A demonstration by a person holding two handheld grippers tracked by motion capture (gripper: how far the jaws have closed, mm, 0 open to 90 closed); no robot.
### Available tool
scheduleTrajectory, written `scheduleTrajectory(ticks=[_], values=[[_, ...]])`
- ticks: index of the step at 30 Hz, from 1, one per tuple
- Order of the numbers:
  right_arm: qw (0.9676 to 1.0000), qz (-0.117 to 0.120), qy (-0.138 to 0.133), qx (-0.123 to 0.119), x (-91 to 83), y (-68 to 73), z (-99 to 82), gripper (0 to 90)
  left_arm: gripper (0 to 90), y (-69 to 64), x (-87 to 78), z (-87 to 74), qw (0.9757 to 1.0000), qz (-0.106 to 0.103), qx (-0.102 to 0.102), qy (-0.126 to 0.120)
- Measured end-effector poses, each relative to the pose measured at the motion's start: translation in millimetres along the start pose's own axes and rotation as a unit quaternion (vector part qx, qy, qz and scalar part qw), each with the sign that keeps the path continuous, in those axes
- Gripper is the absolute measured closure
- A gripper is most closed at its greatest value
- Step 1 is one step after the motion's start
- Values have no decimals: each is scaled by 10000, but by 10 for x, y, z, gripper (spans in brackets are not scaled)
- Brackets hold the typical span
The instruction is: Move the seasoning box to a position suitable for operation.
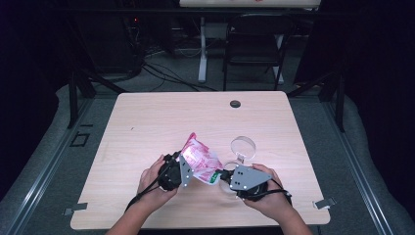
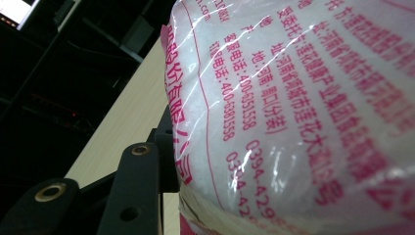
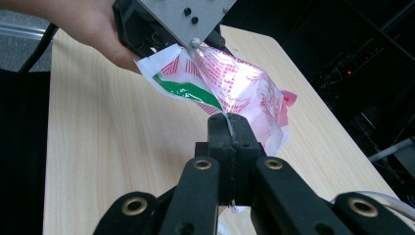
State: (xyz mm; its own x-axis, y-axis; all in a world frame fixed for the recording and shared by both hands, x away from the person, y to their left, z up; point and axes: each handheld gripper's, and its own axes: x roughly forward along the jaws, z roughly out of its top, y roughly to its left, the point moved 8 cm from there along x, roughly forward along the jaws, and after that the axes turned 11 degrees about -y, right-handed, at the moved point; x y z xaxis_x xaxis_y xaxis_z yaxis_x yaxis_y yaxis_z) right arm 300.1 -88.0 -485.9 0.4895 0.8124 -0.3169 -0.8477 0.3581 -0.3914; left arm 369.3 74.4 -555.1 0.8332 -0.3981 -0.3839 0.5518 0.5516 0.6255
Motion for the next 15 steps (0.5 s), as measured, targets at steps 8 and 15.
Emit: scheduleTrajectory(ticks=[8, 15], values=[[9997, -77, -134, 195, -45, -75, -2, 900, 583, 52, 18, 101, 9997, 158, 172, -56], [9994, -159, -130, 263, -74, -125, -33, 900, 585, 54, 56, 150, 9994, 203, 265, -98]])
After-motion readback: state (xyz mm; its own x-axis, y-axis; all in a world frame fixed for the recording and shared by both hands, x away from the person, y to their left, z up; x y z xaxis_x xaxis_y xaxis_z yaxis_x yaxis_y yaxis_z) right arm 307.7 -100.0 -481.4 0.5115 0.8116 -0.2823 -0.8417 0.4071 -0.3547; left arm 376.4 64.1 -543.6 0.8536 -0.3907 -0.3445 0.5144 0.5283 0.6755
